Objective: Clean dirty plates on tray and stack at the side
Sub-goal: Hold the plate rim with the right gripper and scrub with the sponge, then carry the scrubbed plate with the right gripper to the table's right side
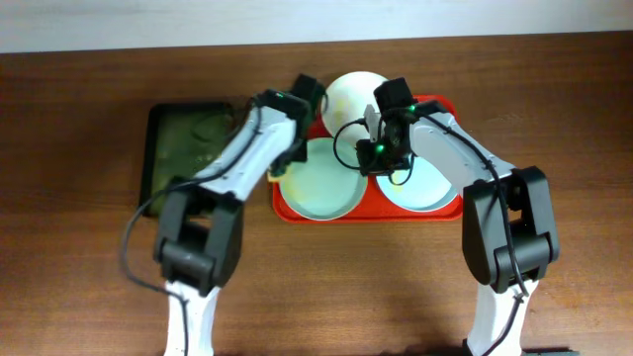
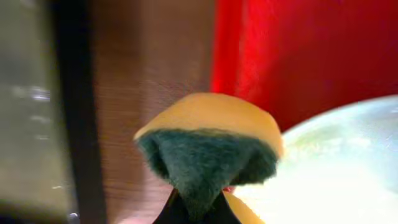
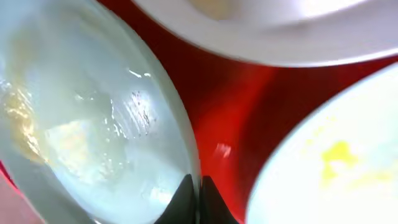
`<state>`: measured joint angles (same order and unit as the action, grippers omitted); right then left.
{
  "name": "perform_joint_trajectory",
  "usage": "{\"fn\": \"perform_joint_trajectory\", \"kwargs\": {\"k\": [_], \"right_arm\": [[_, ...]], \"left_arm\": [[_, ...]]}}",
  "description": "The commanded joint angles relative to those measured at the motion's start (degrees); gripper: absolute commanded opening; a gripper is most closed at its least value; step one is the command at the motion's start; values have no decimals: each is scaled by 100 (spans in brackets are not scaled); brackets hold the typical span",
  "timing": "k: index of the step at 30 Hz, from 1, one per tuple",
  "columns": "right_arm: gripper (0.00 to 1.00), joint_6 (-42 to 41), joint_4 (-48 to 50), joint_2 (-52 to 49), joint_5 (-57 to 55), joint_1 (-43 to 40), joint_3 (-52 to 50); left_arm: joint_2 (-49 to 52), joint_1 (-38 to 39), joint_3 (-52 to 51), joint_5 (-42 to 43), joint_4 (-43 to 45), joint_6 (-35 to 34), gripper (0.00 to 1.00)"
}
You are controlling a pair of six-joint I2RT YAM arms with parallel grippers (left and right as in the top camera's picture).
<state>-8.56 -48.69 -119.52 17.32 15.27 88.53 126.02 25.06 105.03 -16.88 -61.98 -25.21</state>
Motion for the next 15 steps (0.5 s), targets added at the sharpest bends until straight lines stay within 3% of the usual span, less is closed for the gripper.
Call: {"fn": "perform_joint_trajectory", "kwargs": {"k": [1,3,5,10,15], "right_arm": [[4,92,-426,398,-894,68,695],[4,129,-728,599,-1690,337,1078],[4,127,-960,796,-3163,820,1440],[4,129,-1047,999,-7643,2271,1606],[4,439,-1047,999,-10852,3139,1611]], "left_arm": [[-1222,-496,15,680,52,-103,0],[-1563,-909,13,916,-90,-83,0],[-1676,-1360,13,894,-433,-83,0],[-1674,-2472,0,898,-1014,131,0],[-1674,-2861,0,901,-1075,131,0]]}}
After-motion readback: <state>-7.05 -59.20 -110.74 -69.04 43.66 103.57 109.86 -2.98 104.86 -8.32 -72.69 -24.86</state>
